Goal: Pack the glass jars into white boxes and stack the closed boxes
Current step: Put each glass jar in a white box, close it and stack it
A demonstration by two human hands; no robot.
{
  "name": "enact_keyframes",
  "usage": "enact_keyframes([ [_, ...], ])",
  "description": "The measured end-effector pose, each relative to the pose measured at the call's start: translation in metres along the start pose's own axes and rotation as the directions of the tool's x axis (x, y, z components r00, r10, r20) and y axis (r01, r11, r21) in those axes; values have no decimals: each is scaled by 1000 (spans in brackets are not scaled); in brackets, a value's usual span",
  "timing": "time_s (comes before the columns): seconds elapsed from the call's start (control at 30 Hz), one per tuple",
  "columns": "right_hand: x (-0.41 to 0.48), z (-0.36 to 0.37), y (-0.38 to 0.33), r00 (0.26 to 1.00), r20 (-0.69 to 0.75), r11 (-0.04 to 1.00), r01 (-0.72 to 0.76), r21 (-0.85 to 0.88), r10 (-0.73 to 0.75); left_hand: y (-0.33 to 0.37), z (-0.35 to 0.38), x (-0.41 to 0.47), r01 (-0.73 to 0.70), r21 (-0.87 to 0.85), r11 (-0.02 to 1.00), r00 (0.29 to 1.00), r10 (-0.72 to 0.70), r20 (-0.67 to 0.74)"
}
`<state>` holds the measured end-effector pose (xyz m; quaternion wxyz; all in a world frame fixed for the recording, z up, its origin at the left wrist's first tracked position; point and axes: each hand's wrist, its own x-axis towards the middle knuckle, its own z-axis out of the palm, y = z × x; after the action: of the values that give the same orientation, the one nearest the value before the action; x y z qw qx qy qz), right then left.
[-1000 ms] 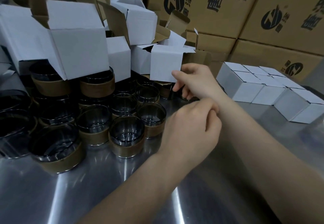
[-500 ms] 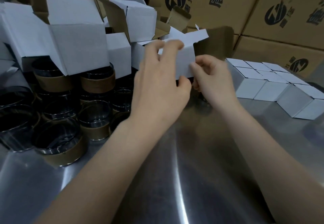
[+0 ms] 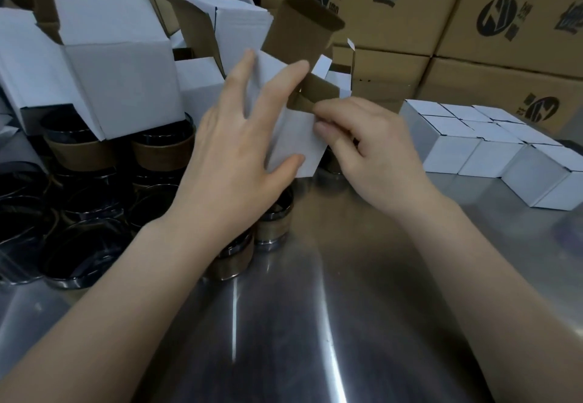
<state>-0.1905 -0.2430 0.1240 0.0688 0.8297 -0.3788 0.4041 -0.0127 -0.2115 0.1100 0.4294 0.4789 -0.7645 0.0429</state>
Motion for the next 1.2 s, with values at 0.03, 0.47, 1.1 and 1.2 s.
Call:
enact_keyframes([
  [0.03, 0, 0, -1, 1000, -2, 1000, 12, 2, -12, -2, 1, -1, 8, -50, 999, 1000, -8, -15],
  [0.47, -6, -2, -19, 990, -77, 918, -82, 389, 122, -12, -7, -6, -7, -200, 980, 963, -47, -264],
  [1.1, -8, 9, -15, 807, 562, 902, -363, 234, 180, -23, -12, -3, -7, -210, 978, 903, -85, -422],
  [1.2, -2, -4, 2, 800, 552, 806, -477, 351, 233, -17, -13, -4, 0, -180, 984, 902, -78, -424],
])
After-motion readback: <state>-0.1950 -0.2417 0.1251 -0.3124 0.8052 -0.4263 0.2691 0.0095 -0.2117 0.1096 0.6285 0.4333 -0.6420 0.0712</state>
